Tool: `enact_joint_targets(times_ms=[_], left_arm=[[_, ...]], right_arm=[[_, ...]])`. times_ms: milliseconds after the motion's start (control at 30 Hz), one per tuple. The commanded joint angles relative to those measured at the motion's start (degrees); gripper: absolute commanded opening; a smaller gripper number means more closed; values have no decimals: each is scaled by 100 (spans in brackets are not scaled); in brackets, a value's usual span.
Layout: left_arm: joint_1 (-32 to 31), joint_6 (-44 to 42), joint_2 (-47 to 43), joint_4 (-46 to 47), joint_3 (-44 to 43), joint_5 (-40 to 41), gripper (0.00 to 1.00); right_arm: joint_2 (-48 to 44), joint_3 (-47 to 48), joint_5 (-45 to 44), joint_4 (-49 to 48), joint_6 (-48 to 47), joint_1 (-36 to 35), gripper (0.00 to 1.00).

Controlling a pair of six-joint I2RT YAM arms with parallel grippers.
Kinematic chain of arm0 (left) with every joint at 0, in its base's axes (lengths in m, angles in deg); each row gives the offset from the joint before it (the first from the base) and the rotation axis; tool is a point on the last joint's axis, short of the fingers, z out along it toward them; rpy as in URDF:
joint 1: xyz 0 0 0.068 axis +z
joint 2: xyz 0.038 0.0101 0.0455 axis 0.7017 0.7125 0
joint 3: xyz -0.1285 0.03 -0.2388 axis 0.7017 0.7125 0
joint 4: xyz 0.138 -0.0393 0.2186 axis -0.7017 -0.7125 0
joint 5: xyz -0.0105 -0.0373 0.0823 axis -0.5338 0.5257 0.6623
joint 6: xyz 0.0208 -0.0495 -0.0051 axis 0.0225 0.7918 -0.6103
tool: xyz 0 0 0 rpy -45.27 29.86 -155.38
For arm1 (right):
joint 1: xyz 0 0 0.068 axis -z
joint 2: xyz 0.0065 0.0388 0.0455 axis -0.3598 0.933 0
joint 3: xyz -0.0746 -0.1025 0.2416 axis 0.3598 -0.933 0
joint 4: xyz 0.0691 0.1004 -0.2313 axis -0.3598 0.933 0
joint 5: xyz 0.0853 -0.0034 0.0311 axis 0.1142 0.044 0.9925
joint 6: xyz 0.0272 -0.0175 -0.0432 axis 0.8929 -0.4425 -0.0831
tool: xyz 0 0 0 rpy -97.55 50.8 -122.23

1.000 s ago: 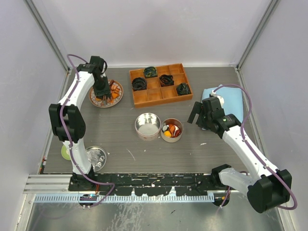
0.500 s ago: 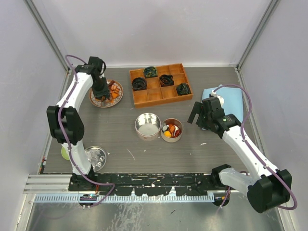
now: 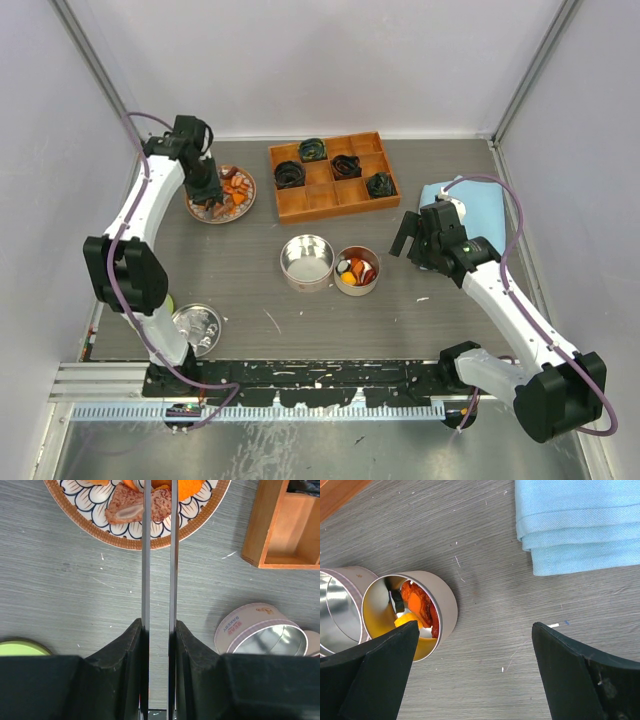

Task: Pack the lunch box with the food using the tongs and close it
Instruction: Pick up the fake food from the plate.

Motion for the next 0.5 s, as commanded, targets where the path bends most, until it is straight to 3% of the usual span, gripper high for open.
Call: enact_joint_targets(times_ms=[0, 300, 467], left_arm=[[33, -38, -586, 172, 54, -208, 22], [-8, 85, -1204, 392, 473, -1201, 22], [-333, 207, -1577, 521, 780, -1547, 22]], right_arm=[[-89, 148, -81, -178, -2, 26, 100], [-42, 175, -20, -204, 22, 21, 100], [-52, 175, -4, -211, 58, 24, 100]])
